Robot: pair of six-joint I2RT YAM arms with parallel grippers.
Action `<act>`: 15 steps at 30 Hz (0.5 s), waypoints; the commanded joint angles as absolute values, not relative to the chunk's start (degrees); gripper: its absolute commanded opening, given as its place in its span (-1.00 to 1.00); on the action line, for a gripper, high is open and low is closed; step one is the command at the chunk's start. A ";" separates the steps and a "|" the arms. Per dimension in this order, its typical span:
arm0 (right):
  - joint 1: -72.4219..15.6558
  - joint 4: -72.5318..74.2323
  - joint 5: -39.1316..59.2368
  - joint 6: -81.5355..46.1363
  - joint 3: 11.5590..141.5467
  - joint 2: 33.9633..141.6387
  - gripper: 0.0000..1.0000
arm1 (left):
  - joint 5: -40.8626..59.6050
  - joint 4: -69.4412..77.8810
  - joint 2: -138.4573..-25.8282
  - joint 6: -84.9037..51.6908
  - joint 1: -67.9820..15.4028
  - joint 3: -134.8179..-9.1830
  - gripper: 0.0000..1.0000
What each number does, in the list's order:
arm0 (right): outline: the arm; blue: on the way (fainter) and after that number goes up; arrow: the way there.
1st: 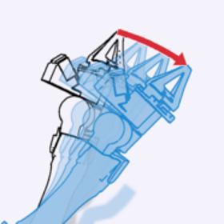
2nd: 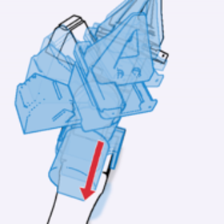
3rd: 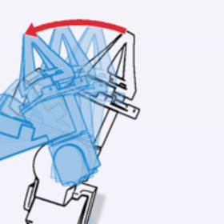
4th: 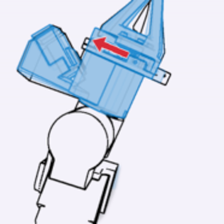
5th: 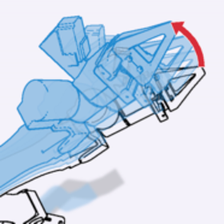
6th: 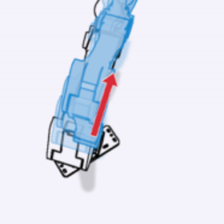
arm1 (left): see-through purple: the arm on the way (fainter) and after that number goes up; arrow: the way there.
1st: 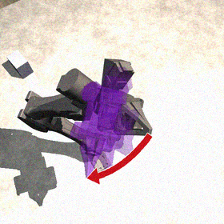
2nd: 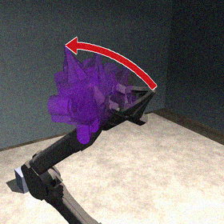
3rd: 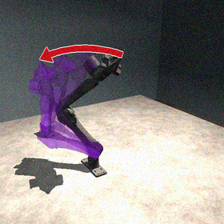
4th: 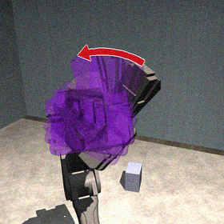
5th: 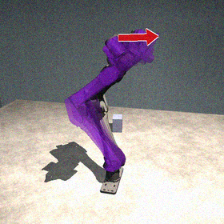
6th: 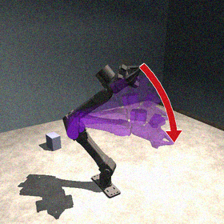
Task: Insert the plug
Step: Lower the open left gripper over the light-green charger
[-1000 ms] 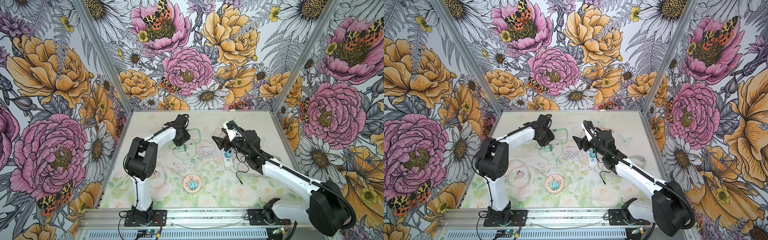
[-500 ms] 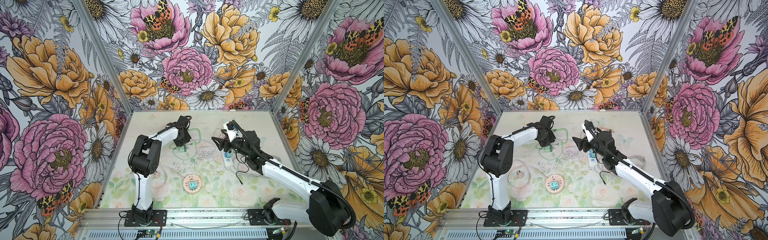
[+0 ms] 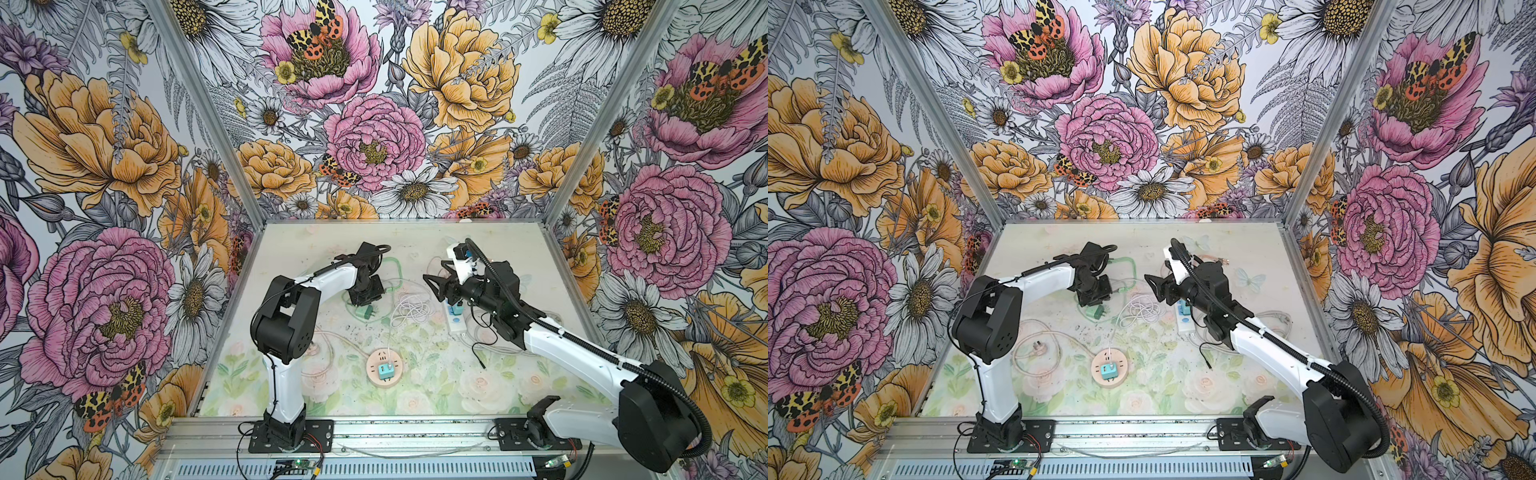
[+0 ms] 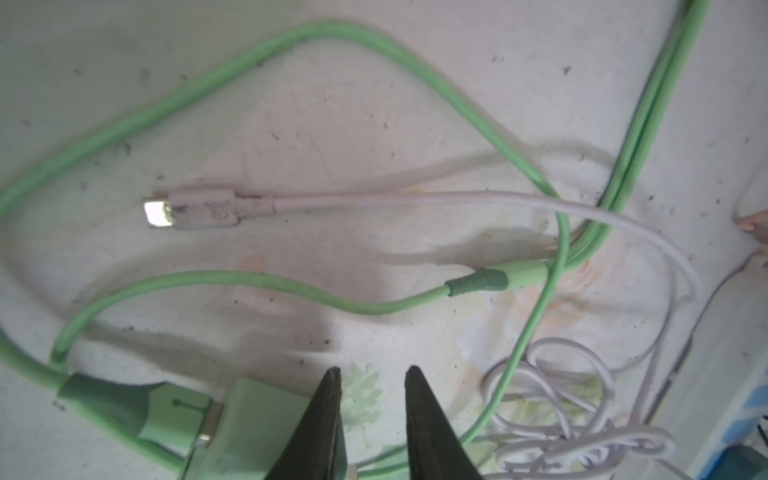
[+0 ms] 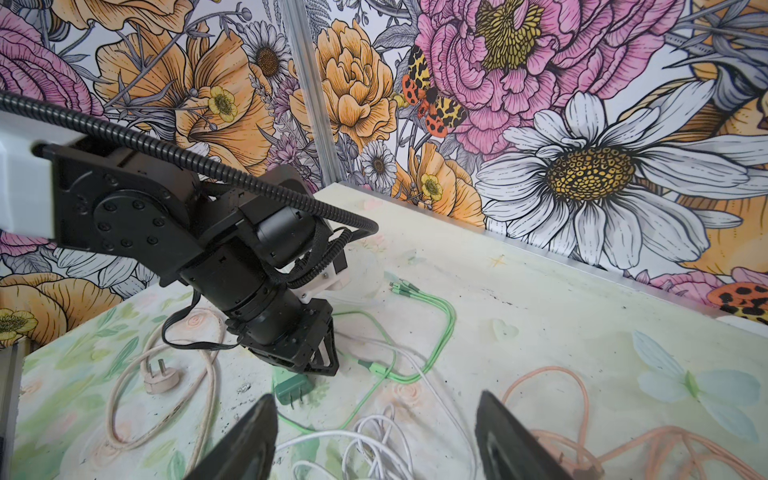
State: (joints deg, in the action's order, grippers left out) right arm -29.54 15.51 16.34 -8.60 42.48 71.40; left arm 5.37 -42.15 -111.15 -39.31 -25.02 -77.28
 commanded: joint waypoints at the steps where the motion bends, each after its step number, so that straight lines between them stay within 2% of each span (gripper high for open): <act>1: -29.43 13.98 16.51 -9.40 44.94 72.21 0.50 | 5.51 -45.40 -107.14 -36.50 -25.03 -77.15 -0.38; 8: -29.53 13.50 18.46 -9.74 46.31 74.33 0.48 | 3.13 -45.46 -96.44 -42.14 -25.48 -73.07 -0.10; 15: -29.54 15.21 19.98 -10.43 46.76 76.18 0.48 | 2.71 -45.95 -91.37 -48.88 -27.33 -65.34 0.07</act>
